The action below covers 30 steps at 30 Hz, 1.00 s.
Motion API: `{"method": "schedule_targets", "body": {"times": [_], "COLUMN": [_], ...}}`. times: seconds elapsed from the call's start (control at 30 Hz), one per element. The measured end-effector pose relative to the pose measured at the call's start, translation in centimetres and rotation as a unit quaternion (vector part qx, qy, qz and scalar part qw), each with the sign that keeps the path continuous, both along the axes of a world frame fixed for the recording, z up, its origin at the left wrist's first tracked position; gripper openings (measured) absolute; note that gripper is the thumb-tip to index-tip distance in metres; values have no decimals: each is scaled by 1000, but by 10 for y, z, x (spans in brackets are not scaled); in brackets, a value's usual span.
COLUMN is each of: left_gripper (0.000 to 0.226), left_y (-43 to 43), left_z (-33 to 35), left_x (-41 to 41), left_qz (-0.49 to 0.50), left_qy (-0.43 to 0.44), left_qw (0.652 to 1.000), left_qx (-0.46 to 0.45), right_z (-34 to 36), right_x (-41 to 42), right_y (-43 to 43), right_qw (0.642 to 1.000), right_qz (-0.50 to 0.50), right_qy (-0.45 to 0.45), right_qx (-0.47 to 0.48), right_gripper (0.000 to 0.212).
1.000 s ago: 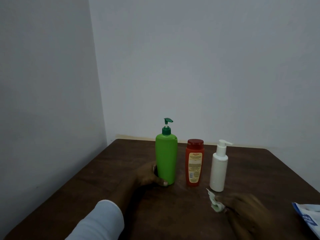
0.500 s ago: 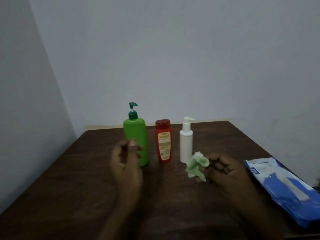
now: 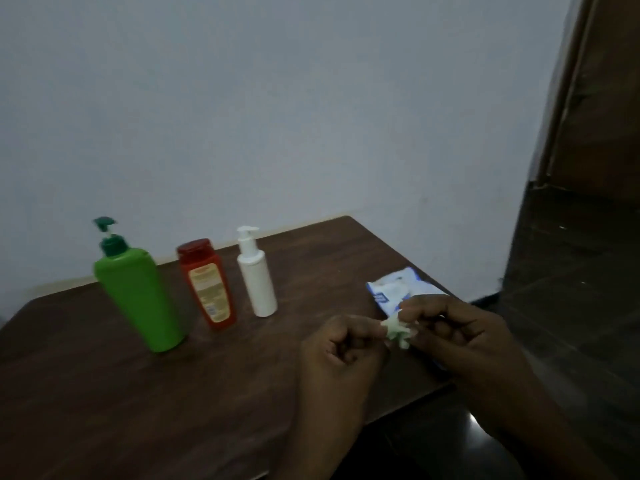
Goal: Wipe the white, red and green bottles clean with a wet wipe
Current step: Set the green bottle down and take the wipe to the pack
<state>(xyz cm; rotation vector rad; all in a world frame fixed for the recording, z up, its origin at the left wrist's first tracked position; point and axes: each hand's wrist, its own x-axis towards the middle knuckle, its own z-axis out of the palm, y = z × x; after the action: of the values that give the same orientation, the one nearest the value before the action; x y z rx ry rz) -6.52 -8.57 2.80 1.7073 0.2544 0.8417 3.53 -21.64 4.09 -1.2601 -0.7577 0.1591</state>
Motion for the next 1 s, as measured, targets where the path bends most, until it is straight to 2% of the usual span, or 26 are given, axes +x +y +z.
{"method": "schedule_targets", "body": {"times": [0.07,0.13,0.2,0.3,0.43,0.6,0.7,0.77,0.9,0.93,1.0], "left_gripper": [28,19,16,25,19,15,8,7,28,28,26], "left_y": [-28,-58,-86,-118,-151,-187,-205,-217,-234,-235,-238], "left_z": [-10,-20,-28,-47,-85,-143,-188,-220,-279,-289,-306], "left_x": [15,26,38,63,97,126,140,146,155,157,162], "left_qz": [-18,-77,-129,-160,-207,-253,-256,-277,-277,-269,-251], "left_qy": [-1,19,42,97,164,244,307,369,538,559,577], "left_qw": [999,995,990,981,963,934,914,883,770,747,724], "left_qx": [38,55,26,-56,-46,-57,-65,-82,-201,-238,-283], "right_z": [-15,-32,-50,-76,-104,-151,-196,-236,-323,-339,-366], "right_x": [10,20,29,37,39,37,43,50,55,55,55], "right_y": [-26,-55,-86,-128,-170,-206,-223,-235,-251,-252,-255], "right_qw": [999,994,990,983,970,943,928,908,851,836,808], "right_qz": [-45,-100,-135,-162,-204,-215,-226,-257,-285,-294,-307], "right_qy": [25,28,32,65,117,244,282,305,372,388,422], "right_qx": [7,-15,-37,-53,-69,-71,-93,-132,-235,-256,-273], "right_gripper": [17,20,22,23,26,16,10,8,12,13,13]}}
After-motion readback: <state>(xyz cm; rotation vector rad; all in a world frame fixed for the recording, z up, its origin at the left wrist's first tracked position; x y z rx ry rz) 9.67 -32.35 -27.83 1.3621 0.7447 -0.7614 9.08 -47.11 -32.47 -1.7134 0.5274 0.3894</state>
